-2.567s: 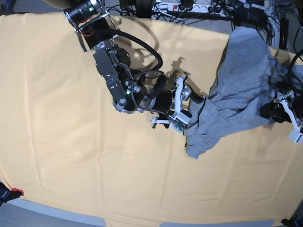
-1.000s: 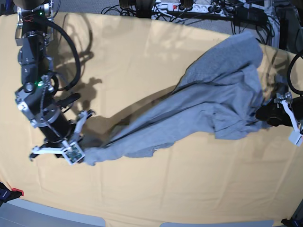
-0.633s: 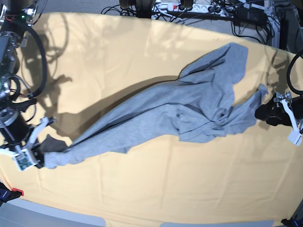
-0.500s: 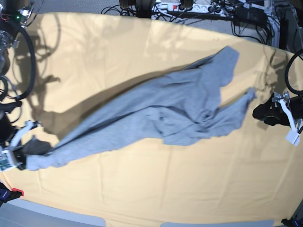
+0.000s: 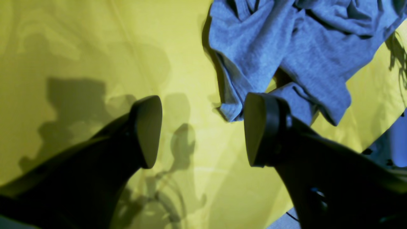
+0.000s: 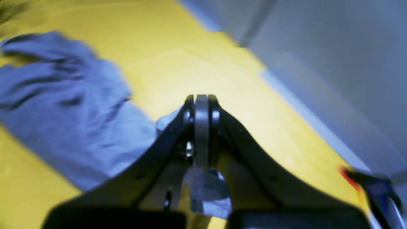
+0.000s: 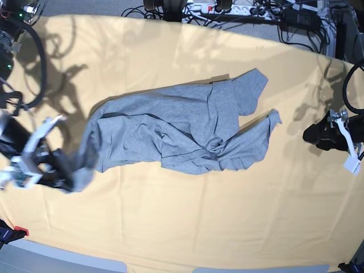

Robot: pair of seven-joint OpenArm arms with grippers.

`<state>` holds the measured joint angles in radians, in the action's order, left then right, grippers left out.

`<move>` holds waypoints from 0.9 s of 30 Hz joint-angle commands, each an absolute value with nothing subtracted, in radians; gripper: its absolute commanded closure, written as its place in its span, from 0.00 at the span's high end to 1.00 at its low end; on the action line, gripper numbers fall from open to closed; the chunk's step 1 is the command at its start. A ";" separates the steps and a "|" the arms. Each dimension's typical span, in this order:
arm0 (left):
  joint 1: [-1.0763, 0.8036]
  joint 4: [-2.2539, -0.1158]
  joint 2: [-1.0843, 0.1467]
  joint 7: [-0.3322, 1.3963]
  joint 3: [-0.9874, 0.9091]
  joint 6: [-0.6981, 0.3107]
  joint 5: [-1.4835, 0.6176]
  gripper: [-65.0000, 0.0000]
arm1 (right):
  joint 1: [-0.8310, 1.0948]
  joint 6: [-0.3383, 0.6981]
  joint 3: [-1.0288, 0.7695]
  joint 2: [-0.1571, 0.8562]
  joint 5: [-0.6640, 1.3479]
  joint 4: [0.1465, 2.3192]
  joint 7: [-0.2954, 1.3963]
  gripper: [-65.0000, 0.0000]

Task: Layout the t-shirt on the table in an organized manner, then fold the t-shirt properly
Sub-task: 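Release the shirt and raise both grippers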

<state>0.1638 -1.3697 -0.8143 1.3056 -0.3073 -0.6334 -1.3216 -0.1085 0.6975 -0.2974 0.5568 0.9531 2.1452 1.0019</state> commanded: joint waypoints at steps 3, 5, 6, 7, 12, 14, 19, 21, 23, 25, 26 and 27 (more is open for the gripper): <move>0.183 -1.381 -0.842 1.288 -0.321 -0.637 -1.345 0.64 | -0.187 0.698 -0.126 0.562 0.915 2.086 0.949 0.00; 0.183 -1.381 -0.842 1.292 -0.321 -0.637 -1.345 0.64 | -0.236 0.698 -0.023 0.556 0.847 2.014 0.907 0.00; 0.183 -1.381 -0.842 1.297 -0.321 -0.637 -1.345 0.64 | -0.261 0.698 0.019 0.553 0.812 1.974 0.875 0.00; 0.183 -1.381 -0.842 1.303 -0.321 -0.637 -1.345 0.64 | -0.287 0.698 0.056 0.548 0.780 1.929 0.842 0.00; 0.183 -1.381 -0.842 1.303 -0.321 -0.637 -1.349 0.64 | -0.443 0.698 0.158 0.487 0.635 1.671 0.727 0.00; 0.183 -1.381 -0.842 1.303 -0.321 -0.637 -1.353 0.64 | -0.508 0.686 0.158 0.445 0.574 1.546 0.696 0.00; 0.183 -1.381 -0.842 1.303 -0.321 -0.637 -1.360 0.64 | -0.682 0.433 0.157 0.378 0.406 1.218 0.620 0.00; 0.183 -1.381 -0.842 1.303 -0.321 -0.637 -1.363 0.64 | -0.743 0.356 0.155 0.368 0.353 1.114 0.612 0.00; 0.183 -1.381 -0.842 1.303 -0.321 -0.637 -1.363 0.64 | -0.794 0.257 0.155 0.366 0.326 1.049 0.612 0.00; 0.183 -1.381 -0.842 1.303 -0.321 -0.637 -1.369 0.64 | -0.831 0.170 0.154 0.366 0.303 1.026 0.613 0.09; 0.183 -1.381 -0.842 1.303 -0.321 -0.637 -1.376 0.64 | -0.842 0.131 0.154 0.367 0.284 1.025 0.612 0.17; 0.183 -1.381 -0.842 1.303 -0.321 -0.637 -1.383 0.64 | -0.857 0.098 0.154 0.367 0.262 1.025 0.613 0.25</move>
